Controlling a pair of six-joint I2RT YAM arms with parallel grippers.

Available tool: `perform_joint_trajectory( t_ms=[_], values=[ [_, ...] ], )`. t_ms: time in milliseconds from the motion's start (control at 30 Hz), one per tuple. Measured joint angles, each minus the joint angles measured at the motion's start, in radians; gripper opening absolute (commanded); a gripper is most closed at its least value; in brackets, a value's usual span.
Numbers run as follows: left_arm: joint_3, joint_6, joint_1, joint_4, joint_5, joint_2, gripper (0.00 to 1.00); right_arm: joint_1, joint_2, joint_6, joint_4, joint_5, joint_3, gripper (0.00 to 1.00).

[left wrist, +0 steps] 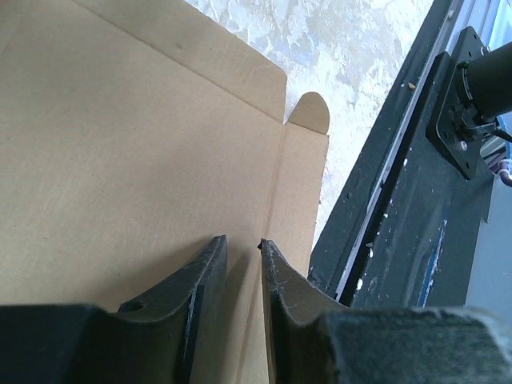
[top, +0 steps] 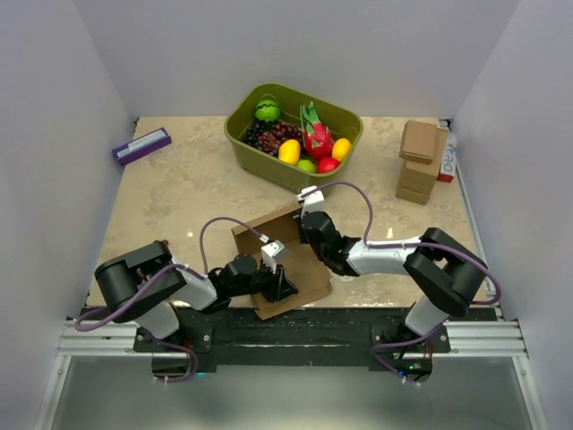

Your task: Fold the paper box

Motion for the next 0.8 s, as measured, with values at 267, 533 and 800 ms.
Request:
perform_joint_trajectory(
  t_ms=[267, 533, 800],
  values=[
    [0.000, -0.009, 0.001, 0.007, -0.007, 0.004, 0.30, 0.004, 0.014, 0.040, -0.032, 0.032, 0.026, 0.32],
    [0.025, -0.064, 0.014, -0.100, -0.013, -0.051, 0.42, -0.014, -0.091, 0.106, -0.208, 0.004, 0.032, 0.69],
    [0.121, -0.050, 0.016, -0.378, -0.037, -0.161, 0.71, -0.019, -0.345, 0.186, -0.387, -0.100, -0.017, 0.73]
  ],
)
